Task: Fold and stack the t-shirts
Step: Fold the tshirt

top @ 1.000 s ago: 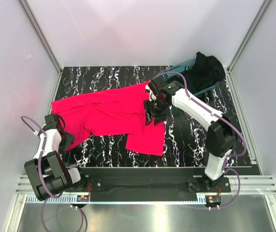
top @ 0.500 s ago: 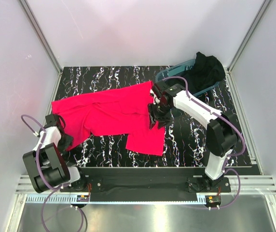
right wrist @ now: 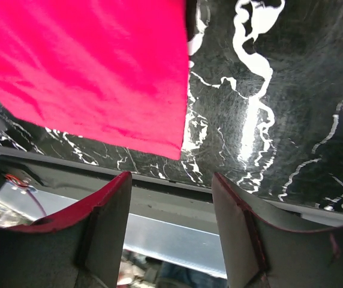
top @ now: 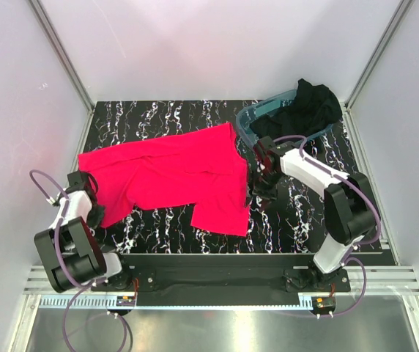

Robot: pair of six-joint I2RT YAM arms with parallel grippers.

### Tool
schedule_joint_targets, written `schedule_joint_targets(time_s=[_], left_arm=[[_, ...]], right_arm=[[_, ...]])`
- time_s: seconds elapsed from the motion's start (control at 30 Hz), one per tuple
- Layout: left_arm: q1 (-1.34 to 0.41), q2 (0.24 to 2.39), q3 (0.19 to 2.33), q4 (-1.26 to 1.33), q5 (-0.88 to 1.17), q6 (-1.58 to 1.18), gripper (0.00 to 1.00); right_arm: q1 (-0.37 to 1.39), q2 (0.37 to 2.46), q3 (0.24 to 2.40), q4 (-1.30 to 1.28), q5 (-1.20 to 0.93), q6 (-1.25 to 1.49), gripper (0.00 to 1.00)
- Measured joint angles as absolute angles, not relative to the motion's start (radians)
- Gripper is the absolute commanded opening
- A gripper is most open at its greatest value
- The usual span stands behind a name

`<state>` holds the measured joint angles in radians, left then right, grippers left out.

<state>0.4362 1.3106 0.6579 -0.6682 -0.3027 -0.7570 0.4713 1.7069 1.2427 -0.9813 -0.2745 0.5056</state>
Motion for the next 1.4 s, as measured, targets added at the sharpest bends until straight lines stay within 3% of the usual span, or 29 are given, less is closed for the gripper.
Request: schedule_joint_targets(time_s=[0.47, 1.0, 1.17, 1.27, 1.3, 1.4], left_arm=[[0.437, 1.220, 0.660, -0.776, -0.339, -0.788, 0.00], [0.437, 1.167, 0.669, -0.829, -0.339, -0.813, 0.00], [0.437, 1.160, 0.673, -0.837, -0.338, -0.812, 0.00], [0.437, 1.160, 0.675, -0.837, -0.338, -0.812, 0.00], [0.437, 1.160, 0.675, -0.838, -0.337, -0.812, 0.00], [0.437, 1.159, 0.684, -0.846, -0.337, -0.811, 0.00]], right_arm=[[0.521, 1.688, 0.939, -0.770, -0.369, 0.686, 0.60], [0.570, 1.675, 0.850, -0.633, -0.387, 0.896, 0.42], [0.569, 1.685, 0.840, -0.602, -0.408, 0.921, 0.28], [0.565, 1.686, 0.834, -0.591, -0.409, 0.927, 0.16], [0.561, 1.686, 0.833, -0.588, -0.410, 0.928, 0.08], [0.543, 1.682, 0.834, -0.590, -0.398, 0.914, 0.00]])
